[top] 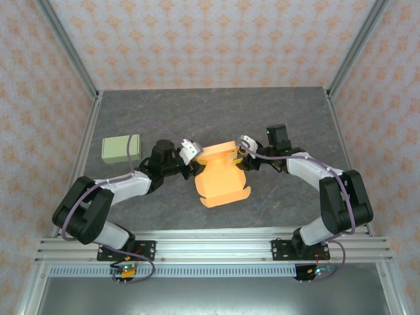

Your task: Fold the paper box

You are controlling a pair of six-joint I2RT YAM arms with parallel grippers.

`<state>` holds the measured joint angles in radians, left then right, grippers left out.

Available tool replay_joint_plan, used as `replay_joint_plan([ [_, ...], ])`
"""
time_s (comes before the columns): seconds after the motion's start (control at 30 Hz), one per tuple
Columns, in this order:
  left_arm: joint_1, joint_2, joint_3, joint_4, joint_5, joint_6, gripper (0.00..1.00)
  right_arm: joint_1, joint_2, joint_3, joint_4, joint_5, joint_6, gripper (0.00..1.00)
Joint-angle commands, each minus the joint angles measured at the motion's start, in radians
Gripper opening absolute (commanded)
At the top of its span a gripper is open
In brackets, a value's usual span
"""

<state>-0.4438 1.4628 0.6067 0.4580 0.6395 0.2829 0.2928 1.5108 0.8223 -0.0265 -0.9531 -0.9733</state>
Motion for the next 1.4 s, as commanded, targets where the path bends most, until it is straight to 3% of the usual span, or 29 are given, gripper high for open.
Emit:
replay_joint_plan([
  [0.0, -0.003, 0.007, 0.013, 0.063, -0.022, -0.055, 0.22, 0.033, -0.005, -0.031, 0.199, 0.070, 0.116, 0.44],
  [0.23, -0.042, 0.000, -0.011, 0.111, -0.056, -0.087, 0.23, 0.128, 0.004, -0.128, 0.586, 0.412, 0.443, 0.42],
  [0.4, -0.066, 0.015, -0.001, 0.115, -0.108, -0.115, 0.23, 0.178, 0.023, -0.170, 0.782, 0.556, 0.572, 0.43],
  [0.43, -0.071, 0.017, -0.001, 0.120, -0.130, -0.126, 0.23, 0.180, 0.023, -0.169, 0.794, 0.587, 0.592, 0.42],
  [0.5, -0.078, 0.020, -0.002, 0.122, -0.168, -0.139, 0.23, 0.180, 0.020, -0.158, 0.796, 0.655, 0.630, 0.27],
  [0.7, -0.098, 0.072, -0.013, 0.180, -0.272, -0.174, 0.22, 0.214, 0.094, -0.158, 0.887, 0.783, 0.678, 0.16],
  [1.0, -0.163, 0.147, -0.012, 0.269, -0.320, -0.212, 0.23, 0.394, 0.263, -0.161, 1.075, 1.276, 0.715, 0.19],
  [1.2, -0.180, 0.148, -0.018, 0.280, -0.297, -0.215, 0.22, 0.396, 0.245, -0.114, 0.981, 1.384, 0.740, 0.20],
  [1.37, -0.192, 0.146, -0.017, 0.285, -0.296, -0.232, 0.22, 0.396, 0.238, -0.102, 0.943, 1.444, 0.794, 0.06],
])
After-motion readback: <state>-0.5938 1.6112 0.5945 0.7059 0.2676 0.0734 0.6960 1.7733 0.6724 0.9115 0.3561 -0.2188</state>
